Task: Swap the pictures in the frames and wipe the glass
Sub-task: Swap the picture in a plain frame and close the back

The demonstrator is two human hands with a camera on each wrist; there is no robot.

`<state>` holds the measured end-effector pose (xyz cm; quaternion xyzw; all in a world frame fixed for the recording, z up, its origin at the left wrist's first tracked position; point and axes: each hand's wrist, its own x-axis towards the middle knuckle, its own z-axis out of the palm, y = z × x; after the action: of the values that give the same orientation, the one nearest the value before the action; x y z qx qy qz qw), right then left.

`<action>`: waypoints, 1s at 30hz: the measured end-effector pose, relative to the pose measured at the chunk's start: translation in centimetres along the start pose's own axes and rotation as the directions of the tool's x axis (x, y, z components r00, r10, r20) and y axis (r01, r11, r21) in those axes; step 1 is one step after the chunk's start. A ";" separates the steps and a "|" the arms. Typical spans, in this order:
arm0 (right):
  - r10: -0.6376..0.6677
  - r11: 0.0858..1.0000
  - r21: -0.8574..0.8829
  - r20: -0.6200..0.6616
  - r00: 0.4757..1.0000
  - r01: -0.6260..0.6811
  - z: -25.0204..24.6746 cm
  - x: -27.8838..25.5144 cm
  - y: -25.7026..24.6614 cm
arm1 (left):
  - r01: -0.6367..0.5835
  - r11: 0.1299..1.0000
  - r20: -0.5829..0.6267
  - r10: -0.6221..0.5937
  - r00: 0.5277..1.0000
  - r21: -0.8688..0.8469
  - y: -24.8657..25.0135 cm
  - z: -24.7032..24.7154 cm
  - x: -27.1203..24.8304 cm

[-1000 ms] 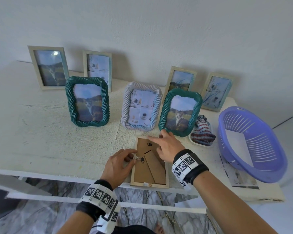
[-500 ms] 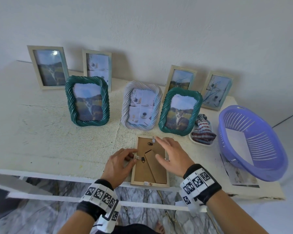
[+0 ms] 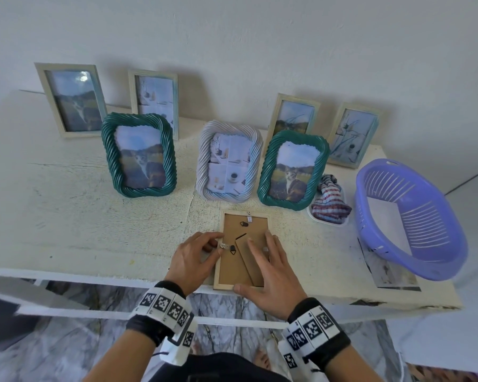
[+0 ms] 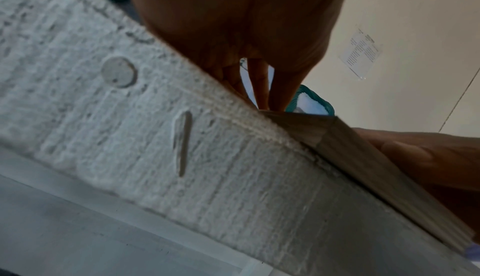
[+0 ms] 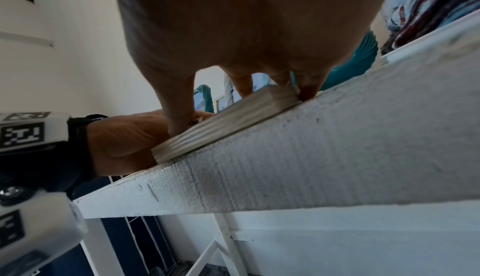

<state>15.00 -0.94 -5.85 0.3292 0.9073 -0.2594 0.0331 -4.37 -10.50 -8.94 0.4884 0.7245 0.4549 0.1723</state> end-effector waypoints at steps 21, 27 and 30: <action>0.044 0.990 0.136 -0.118 0.992 -0.028 1.7 0.1 -0.7 | -0.006 0.997 -0.002 0.006 1.000 0.073 0.2 0.2 -0.3; 0.065 0.978 0.205 -0.112 0.992 -0.041 1.1 -0.1 -0.8 | 0.044 0.997 0.013 -0.045 0.999 0.069 0.9 0.5 -0.7; 0.101 0.932 0.360 -0.120 0.988 -0.052 0.3 -0.2 -0.4 | 0.133 0.987 0.025 -0.131 0.991 -0.094 2.1 0.0 -0.6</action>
<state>14.90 -1.52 -5.92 0.3818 0.8321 -0.3945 -0.0790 -2.90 -10.78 -7.32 0.4349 0.7309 0.4721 0.2319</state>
